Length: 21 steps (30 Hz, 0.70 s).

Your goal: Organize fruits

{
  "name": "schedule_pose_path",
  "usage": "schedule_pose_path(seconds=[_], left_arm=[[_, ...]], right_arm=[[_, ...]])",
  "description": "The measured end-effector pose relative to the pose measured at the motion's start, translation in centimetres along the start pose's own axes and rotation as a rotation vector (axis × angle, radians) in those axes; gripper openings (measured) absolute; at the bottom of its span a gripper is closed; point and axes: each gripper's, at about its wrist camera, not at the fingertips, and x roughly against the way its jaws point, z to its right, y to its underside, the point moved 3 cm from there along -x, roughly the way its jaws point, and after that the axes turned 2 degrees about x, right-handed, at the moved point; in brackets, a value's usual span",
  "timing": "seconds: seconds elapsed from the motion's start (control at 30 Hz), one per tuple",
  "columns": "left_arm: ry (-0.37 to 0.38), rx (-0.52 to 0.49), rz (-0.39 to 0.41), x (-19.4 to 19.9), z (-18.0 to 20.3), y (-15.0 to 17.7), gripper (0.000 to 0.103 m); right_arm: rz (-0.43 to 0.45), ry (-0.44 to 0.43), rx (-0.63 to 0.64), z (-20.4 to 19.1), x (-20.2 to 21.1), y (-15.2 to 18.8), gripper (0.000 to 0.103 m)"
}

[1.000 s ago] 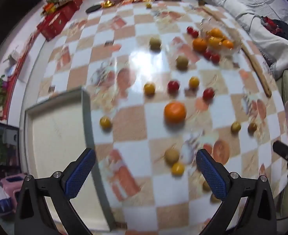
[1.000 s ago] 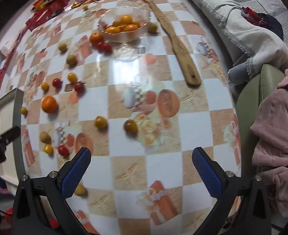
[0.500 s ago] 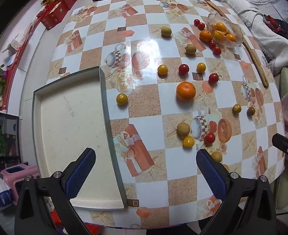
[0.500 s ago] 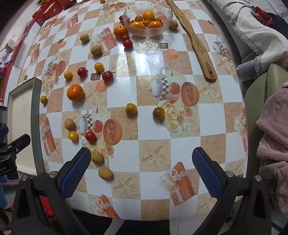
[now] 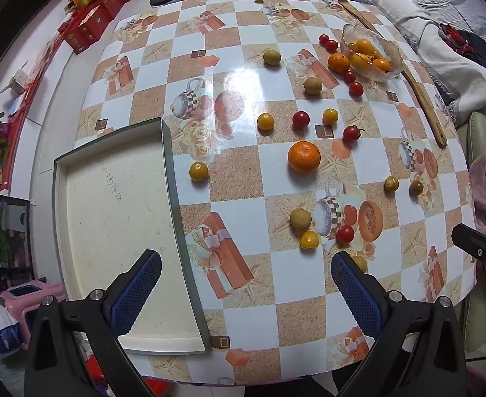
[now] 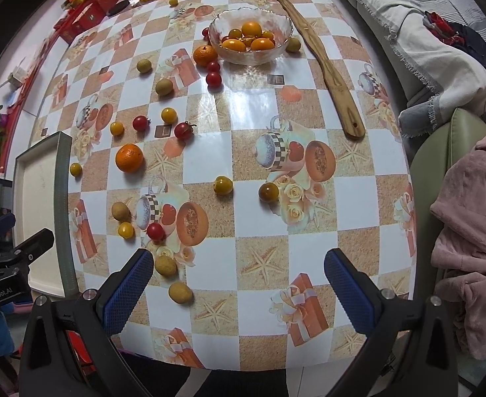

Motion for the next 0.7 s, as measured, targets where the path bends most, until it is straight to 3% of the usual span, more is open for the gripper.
schedule_pose_path(seconds=[0.7], left_arm=[[0.001, -0.008, -0.012, -0.49, 0.58, -0.01, 0.103]], right_arm=[[-0.014, 0.001, 0.0, 0.22, -0.64, -0.06, 0.103]])
